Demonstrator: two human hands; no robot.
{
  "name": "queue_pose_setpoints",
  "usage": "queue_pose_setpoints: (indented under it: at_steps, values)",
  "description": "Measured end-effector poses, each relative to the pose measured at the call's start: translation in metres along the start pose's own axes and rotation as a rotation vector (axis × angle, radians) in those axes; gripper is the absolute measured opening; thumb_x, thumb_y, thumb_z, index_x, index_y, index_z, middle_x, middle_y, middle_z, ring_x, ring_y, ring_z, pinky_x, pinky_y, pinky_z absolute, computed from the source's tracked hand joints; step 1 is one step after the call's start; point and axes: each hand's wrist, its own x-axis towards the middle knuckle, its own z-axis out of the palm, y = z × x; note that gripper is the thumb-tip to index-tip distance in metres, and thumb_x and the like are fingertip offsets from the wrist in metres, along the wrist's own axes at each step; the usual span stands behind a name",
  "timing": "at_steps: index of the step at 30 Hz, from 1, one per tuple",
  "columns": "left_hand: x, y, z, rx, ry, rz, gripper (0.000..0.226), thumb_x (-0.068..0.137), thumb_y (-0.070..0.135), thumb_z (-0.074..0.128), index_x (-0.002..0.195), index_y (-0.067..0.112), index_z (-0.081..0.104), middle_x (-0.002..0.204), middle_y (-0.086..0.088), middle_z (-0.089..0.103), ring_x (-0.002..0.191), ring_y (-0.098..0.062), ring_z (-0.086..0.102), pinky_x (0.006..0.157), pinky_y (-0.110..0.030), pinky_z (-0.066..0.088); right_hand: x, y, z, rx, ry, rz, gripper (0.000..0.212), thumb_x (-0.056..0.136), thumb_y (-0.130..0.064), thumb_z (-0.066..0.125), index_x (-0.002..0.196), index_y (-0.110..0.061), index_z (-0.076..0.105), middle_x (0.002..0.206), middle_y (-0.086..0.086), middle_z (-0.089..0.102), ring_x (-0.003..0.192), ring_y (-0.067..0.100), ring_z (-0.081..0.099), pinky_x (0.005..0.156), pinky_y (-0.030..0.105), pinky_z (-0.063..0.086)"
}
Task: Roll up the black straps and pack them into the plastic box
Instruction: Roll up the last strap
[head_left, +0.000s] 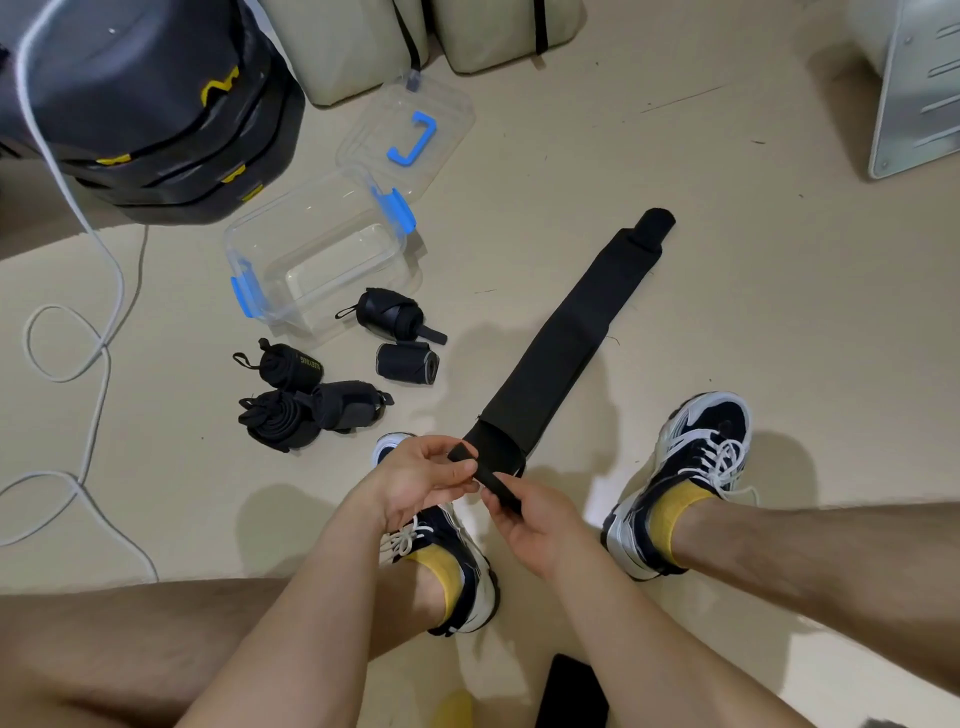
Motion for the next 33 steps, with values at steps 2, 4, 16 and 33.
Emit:
queue_pose_setpoints:
  at_steps: [2, 4, 16, 33]
  values:
    - [0.004, -0.003, 0.001, 0.087, 0.062, 0.032, 0.017, 0.088, 0.003, 0.070, 0.104, 0.000, 0.068, 0.089, -0.013, 0.069, 0.081, -0.020, 0.070, 0.067, -0.019, 0.058, -0.001, 0.000, 0.001, -0.027, 0.021, 0.003, 0.010, 0.097, -0.001, 0.058, 0.100, 0.008, 0.062, 0.082, 0.021, 0.063, 0.057, 0.018, 0.064, 0.041, 0.018, 0.051]
    - [0.008, -0.010, 0.003, 0.118, 0.123, 0.055, 0.020, 0.088, 0.011, 0.073, 0.103, -0.001, 0.068, 0.096, -0.015, 0.072, 0.087, -0.021, 0.073, 0.073, -0.021, 0.058, 0.000, 0.002, -0.001, -0.055, 0.038, -0.016, 0.018, 0.099, -0.016, 0.061, 0.105, 0.002, 0.062, 0.091, 0.018, 0.068, 0.071, 0.021, 0.067, 0.047, 0.021, 0.053]
    - [0.011, -0.018, 0.015, 0.165, 0.269, 0.099, 0.016, 0.086, 0.007, 0.077, 0.090, 0.006, 0.061, 0.063, -0.011, 0.052, 0.044, -0.016, 0.054, 0.049, -0.023, 0.048, 0.004, 0.010, 0.000, -0.045, 0.069, -0.090, 0.015, 0.090, 0.005, 0.065, 0.104, 0.004, 0.059, 0.106, 0.023, 0.066, 0.090, 0.028, 0.067, 0.060, 0.027, 0.056]
    - [0.009, -0.028, 0.005, 0.108, 0.234, 0.011, 0.025, 0.081, 0.017, 0.081, 0.095, 0.002, 0.067, 0.094, -0.017, 0.075, 0.078, -0.021, 0.075, 0.070, -0.023, 0.060, -0.004, 0.007, -0.005, -0.089, 0.004, 0.025, 0.020, 0.095, -0.014, 0.067, 0.102, 0.004, 0.066, 0.073, 0.015, 0.073, 0.069, 0.021, 0.067, 0.044, 0.019, 0.050]
